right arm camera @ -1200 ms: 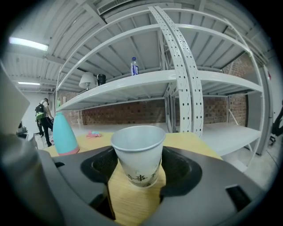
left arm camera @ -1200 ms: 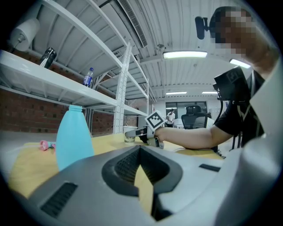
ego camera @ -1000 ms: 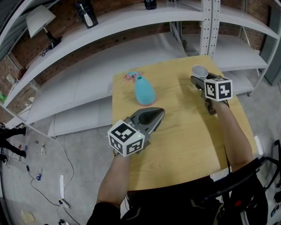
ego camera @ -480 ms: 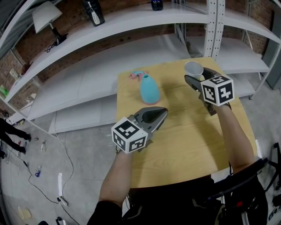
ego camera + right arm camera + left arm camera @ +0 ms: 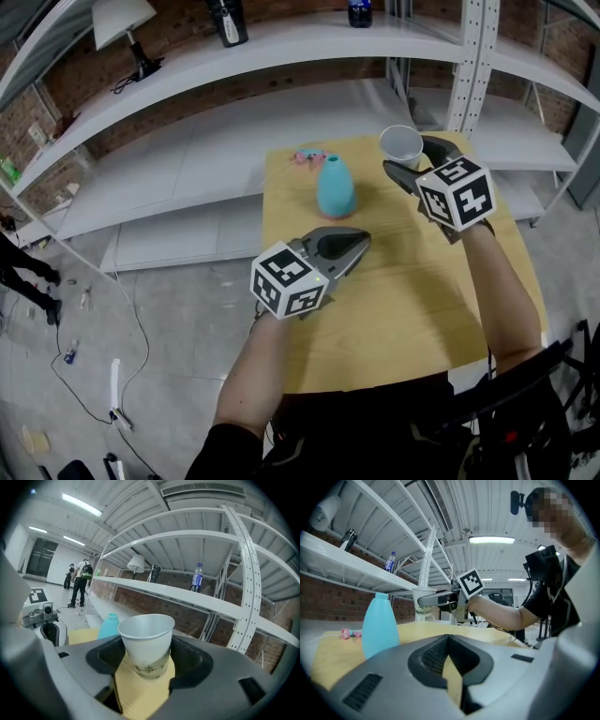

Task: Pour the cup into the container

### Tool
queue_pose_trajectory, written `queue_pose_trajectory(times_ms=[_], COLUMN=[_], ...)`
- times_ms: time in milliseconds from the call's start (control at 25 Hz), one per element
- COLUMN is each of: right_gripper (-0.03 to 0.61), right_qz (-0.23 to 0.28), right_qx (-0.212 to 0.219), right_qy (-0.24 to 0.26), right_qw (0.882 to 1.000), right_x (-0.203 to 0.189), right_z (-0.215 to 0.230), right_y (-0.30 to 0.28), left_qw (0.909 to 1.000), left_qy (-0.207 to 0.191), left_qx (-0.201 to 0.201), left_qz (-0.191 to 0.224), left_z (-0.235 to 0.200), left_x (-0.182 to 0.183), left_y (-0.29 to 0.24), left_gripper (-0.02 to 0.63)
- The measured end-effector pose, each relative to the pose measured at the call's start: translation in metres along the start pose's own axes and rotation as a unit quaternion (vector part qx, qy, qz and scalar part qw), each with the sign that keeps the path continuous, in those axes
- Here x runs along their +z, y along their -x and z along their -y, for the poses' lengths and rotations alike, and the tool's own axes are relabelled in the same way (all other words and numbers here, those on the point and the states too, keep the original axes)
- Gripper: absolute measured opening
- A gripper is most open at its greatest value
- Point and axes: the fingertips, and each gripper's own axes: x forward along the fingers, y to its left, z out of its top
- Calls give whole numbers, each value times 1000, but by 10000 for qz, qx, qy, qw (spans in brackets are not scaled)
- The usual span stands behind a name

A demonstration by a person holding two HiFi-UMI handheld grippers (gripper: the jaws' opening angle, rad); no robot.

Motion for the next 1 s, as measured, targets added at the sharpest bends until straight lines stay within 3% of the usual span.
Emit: queue_pose_trajectory(times_ms=[360, 600, 1000], right_gripper=[304, 304, 304], right_qz=[-257, -525, -794], right_qx=[-51, -232, -511], right_qy=[954, 1901, 2794], right_qw=[9951, 9801, 9555], right_x=[19, 27, 34], right_z=[-23, -37, -40], right_y=[-17, -26, -41], left_qw=[10000, 9999, 9998], left_qy=[5, -9, -31], left_qx=[-41, -104, -215], left_qz=[11, 9, 0], left_z=[1, 3, 4], left_x=[0, 0, -1], left_y=[0, -1, 0], left_gripper=[-8, -8, -8])
